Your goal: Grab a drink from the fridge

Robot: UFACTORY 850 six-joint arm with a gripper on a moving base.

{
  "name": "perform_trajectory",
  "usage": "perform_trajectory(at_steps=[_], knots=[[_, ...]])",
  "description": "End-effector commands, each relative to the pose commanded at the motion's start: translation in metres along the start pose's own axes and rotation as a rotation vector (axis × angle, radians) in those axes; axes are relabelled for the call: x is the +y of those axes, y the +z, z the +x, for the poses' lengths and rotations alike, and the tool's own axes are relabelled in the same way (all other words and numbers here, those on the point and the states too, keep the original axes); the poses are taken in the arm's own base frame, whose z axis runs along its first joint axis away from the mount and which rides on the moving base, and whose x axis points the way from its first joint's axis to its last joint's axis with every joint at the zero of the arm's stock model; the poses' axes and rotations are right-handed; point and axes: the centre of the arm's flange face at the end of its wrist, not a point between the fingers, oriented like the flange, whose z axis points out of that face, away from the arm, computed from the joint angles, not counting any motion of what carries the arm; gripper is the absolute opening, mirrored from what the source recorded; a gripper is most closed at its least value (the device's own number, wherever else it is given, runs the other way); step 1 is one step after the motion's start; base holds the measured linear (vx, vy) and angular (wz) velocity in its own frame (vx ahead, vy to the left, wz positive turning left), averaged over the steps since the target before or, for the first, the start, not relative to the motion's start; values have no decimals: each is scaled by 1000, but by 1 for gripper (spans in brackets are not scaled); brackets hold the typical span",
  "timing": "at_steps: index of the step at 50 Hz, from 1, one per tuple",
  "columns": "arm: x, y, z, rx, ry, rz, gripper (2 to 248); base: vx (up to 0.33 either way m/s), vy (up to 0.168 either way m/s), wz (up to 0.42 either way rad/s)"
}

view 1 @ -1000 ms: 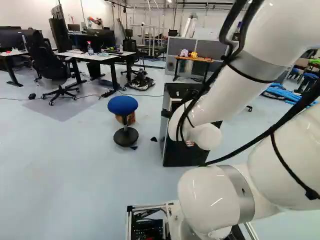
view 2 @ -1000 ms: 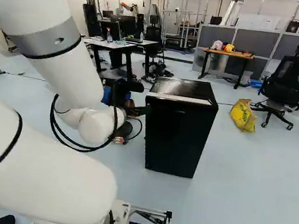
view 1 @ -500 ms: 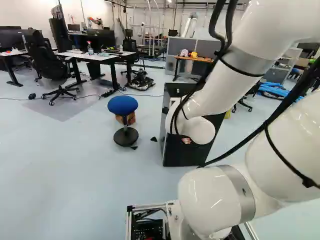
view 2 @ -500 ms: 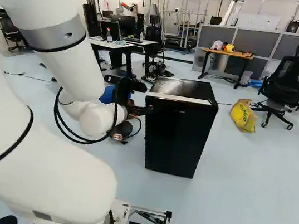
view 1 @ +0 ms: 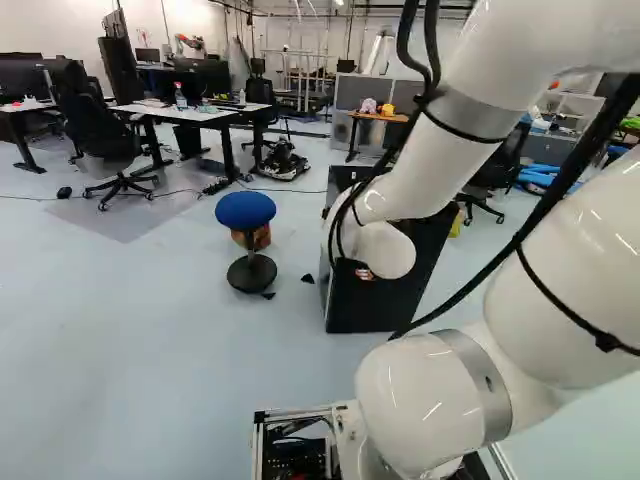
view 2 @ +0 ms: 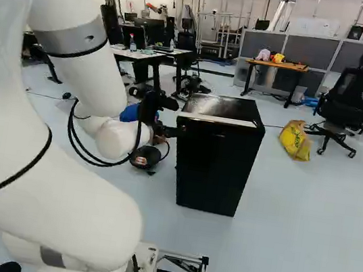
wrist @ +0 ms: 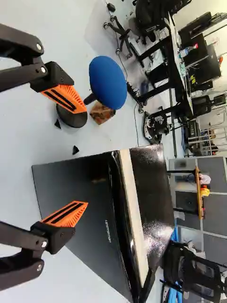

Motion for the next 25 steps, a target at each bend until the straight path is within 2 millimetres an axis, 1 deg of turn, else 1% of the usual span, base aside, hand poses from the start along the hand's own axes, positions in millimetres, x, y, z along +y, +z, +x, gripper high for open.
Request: perform_trajectory(at_steps=[11,25], knots=[[-5,10,-4,-8,13,-21,247,0,0,0],[-6,17,-13,-10,25,-57,247,0,0,0]])
